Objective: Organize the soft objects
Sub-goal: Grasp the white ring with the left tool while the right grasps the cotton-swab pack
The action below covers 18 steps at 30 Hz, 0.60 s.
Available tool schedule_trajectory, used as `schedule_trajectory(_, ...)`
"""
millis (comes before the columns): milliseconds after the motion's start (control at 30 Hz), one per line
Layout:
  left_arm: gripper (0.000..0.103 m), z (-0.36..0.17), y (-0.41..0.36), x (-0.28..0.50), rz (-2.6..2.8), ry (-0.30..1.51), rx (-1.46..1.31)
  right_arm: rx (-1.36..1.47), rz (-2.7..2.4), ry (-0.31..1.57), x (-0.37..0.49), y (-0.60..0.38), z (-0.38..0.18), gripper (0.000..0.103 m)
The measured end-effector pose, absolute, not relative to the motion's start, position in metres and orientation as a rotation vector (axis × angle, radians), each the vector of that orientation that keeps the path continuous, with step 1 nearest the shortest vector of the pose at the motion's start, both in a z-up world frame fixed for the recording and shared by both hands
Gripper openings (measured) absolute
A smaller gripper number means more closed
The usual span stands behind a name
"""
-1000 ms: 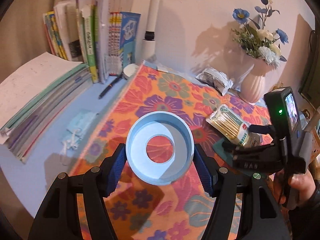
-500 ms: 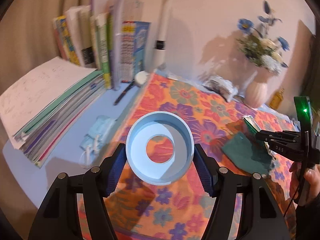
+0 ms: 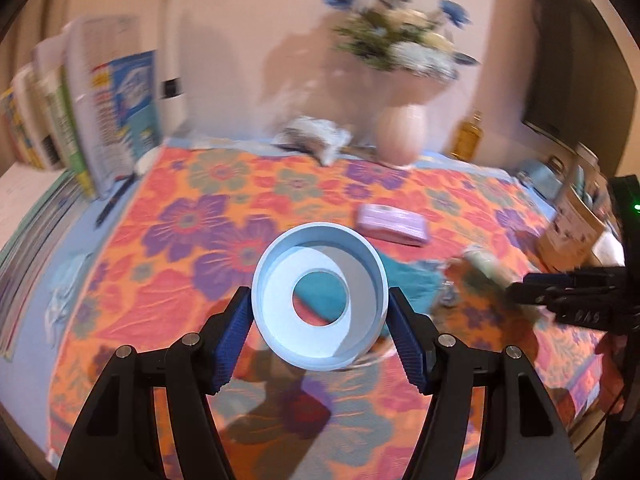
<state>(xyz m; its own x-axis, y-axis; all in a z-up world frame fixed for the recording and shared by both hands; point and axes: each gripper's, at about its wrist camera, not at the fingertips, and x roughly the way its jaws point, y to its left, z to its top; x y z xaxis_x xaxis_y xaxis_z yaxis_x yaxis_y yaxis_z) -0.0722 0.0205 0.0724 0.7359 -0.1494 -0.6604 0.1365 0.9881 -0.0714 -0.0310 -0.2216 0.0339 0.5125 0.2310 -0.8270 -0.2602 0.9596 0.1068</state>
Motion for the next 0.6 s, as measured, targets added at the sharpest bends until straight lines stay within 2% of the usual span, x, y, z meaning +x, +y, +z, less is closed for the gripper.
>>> schedule_trajectory(33, 0.064, 0.073, 0.012, -0.074, -0.17, 0.723, 0.002, -0.073, 0.272, 0.973, -0.033, -0.221, 0.034, 0.071)
schedule_trajectory(67, 0.064, 0.074, 0.006, -0.075, -0.179, 0.72, 0.017, -0.124, 0.242, 0.944, -0.036, -0.219, 0.034, 0.091)
schedule_trajectory(100, 0.064, 0.074, 0.0, -0.076, -0.19, 0.718, 0.034, -0.168, 0.217, 0.913, -0.037, -0.218, 0.033, 0.096)
schedule_trajectory(200, 0.064, 0.073, -0.008, -0.075, -0.204, 0.73, 0.051, -0.198, 0.246, 0.914, -0.033, -0.225, 0.026, 0.097)
schedule_trajectory(367, 0.064, 0.068, -0.013, -0.07, -0.205, 0.759, 0.046, -0.048, 0.351, 1.033, -0.006, -0.24, 0.0, 0.098)
schedule_trajectory(400, 0.064, 0.068, -0.014, -0.071, -0.203, 0.761, 0.051, 0.01, 0.39, 1.057, -0.003, -0.243, -0.005, 0.101)
schedule_trajectory(500, 0.064, 0.067, -0.017, -0.071, -0.205, 0.768, 0.057, 0.077, 0.433, 1.038, -0.006, -0.241, -0.004, 0.103)
schedule_trajectory(600, 0.064, 0.066, -0.022, -0.07, -0.212, 0.777, 0.06, -0.066, 0.375, 1.035, -0.01, -0.216, -0.007, 0.103)
